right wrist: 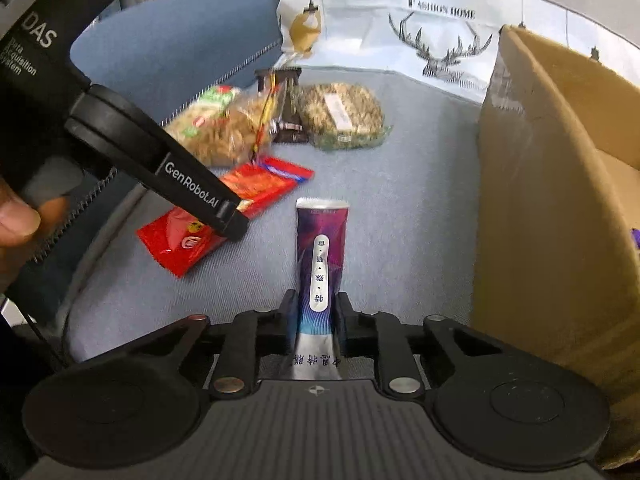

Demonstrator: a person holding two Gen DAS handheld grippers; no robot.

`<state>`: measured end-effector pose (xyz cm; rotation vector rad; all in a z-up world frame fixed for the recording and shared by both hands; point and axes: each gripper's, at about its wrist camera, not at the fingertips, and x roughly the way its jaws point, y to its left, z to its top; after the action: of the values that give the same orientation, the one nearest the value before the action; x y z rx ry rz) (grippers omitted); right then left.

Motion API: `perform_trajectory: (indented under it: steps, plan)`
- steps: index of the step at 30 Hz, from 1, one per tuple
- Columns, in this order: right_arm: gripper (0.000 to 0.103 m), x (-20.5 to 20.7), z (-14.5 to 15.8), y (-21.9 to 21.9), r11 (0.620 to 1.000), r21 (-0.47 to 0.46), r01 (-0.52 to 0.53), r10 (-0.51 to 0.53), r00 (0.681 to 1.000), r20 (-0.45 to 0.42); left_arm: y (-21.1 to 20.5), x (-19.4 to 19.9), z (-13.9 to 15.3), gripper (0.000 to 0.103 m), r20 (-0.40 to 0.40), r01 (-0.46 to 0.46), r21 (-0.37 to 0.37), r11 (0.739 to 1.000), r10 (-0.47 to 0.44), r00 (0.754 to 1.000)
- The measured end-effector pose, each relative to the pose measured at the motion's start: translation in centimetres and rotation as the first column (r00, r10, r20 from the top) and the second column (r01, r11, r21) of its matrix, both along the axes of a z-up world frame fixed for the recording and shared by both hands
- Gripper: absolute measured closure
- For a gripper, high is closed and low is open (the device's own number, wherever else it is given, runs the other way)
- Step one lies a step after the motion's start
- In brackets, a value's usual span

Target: Organize snacks

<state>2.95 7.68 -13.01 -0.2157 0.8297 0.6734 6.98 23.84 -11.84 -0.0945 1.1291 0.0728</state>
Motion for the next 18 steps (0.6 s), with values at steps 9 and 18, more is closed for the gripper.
perform_trajectory:
  steps: [9, 18]
  plan:
    - [0.081, 0.1, -0.5, 0.2, 0.999, -0.039, -0.01, 0.01, 1.0, -0.016, -0.5, 0.6, -1.4, 0.051, -0.07, 0.034, 0.031, 0.999, -0.032, 0.997]
    - [0.081, 0.2, -0.6, 0.3, 0.999, -0.043, -0.014, 0.014, 1.0, -0.012, -1.0, 0.5, -1.8, 0.05, -0.078, 0.054, 0.059, 0.997, -0.049, 0.996]
